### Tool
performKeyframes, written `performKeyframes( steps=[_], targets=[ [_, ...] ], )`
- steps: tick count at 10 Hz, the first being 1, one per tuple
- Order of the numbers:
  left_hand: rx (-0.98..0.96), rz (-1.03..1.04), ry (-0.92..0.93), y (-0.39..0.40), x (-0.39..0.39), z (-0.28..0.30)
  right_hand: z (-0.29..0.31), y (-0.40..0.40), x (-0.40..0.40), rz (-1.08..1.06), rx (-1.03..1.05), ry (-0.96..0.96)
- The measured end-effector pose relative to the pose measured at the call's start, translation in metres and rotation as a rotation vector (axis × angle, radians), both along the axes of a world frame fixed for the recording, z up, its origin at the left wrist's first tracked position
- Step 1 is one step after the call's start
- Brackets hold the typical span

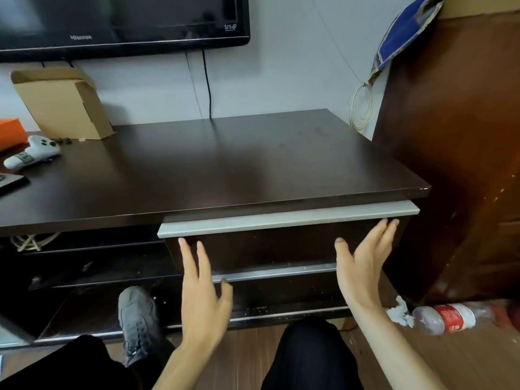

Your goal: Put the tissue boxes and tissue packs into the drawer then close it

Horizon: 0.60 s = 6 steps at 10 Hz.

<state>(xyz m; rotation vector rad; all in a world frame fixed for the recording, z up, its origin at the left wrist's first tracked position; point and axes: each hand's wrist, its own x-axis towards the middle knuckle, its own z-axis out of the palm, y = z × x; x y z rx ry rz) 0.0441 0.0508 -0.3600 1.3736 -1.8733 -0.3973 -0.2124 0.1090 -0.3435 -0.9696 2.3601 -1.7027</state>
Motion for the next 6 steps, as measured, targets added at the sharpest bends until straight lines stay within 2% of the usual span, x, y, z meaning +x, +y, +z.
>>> performKeyframes(
  steps=[2, 4, 5, 6],
  targets=[
    [0.009, -0.055, -0.164, -0.032, 0.008, 0.011, -0.001, -0.017, -0.016, 0.077, 0.158, 0.118],
    [0.155, -0.200, -0.239, -0.054, 0.017, 0.040, 0.010, -0.021, -0.025, 0.162, 0.324, 0.187],
    [0.275, -0.191, -0.258, -0.052, 0.022, 0.056, 0.013, -0.014, -0.031, 0.189, 0.311, 0.149],
    [0.363, -0.229, -0.383, -0.038, 0.035, 0.086, 0.007, 0.009, -0.035, 0.309, 0.256, 0.047]
  ],
)
